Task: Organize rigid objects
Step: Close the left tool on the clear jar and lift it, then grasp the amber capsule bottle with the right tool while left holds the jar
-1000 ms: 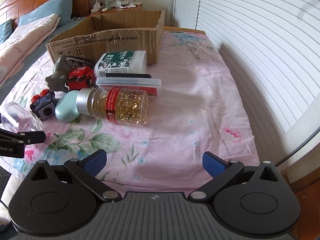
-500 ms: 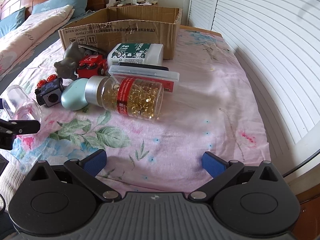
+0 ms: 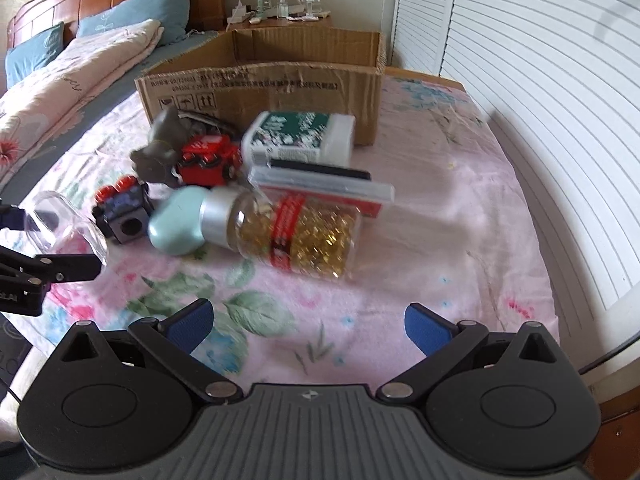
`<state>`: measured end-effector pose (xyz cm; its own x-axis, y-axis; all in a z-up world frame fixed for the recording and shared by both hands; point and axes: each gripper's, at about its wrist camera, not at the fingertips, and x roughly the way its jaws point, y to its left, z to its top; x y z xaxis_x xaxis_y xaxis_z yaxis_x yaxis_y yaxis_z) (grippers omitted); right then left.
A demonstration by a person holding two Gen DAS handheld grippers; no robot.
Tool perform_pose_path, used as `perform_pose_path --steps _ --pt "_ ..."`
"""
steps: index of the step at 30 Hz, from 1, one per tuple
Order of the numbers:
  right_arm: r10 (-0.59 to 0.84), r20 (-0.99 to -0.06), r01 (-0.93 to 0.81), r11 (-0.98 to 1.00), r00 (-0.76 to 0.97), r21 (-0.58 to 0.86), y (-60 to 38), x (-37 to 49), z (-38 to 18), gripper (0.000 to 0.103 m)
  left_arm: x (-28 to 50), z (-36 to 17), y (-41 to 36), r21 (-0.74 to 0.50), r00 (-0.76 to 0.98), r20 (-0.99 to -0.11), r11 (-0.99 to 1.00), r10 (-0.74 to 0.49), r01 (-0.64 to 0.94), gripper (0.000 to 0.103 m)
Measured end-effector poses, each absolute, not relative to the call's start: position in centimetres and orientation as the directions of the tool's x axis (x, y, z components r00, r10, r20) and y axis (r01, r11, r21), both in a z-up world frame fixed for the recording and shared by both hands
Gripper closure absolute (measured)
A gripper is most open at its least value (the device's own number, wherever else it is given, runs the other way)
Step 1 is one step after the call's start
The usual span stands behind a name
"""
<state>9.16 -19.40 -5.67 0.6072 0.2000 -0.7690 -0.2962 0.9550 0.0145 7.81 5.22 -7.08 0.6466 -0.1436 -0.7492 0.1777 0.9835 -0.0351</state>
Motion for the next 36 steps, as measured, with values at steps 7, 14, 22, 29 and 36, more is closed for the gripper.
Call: perform_pose_path --steps 7,14,22,29,36 --pt "0.19 -0.779 -0.266 0.963 0.597 0.031 -17.1 11.2 -5.2 0.0 8.4 -7.1 7.7 -0.036 0.662 -0.739 0.988 -0.128 0.151 0.013" --pt "0.132 -0.789 -0.179 0.983 0.6 0.028 -15.5 13.2 -5.3 0.0 9.0 -7.2 8.7 -0.056 0.665 -0.729 0.983 -0.161 0.176 0.013" --pt "0.062 -0.794 -0.133 0.991 0.605 -0.024 -15.3 13.5 -5.6 0.007 9.2 -7.4 8.9 -0.051 0.668 -0.723 0.979 -0.174 0.199 0.013" --pt "0.023 -0.804 -0.121 0.991 0.594 -0.062 -16.8 12.5 -5.6 0.007 9.3 -7.5 8.9 -0.061 0.666 -0.727 0.981 -0.168 0.182 0.012" --pt "0.002 -0.79 -0.096 0.993 0.613 -0.072 -16.4 13.0 -5.8 0.006 9.2 -7.7 8.6 -0.033 0.664 -0.736 0.986 -0.134 0.163 0.012"
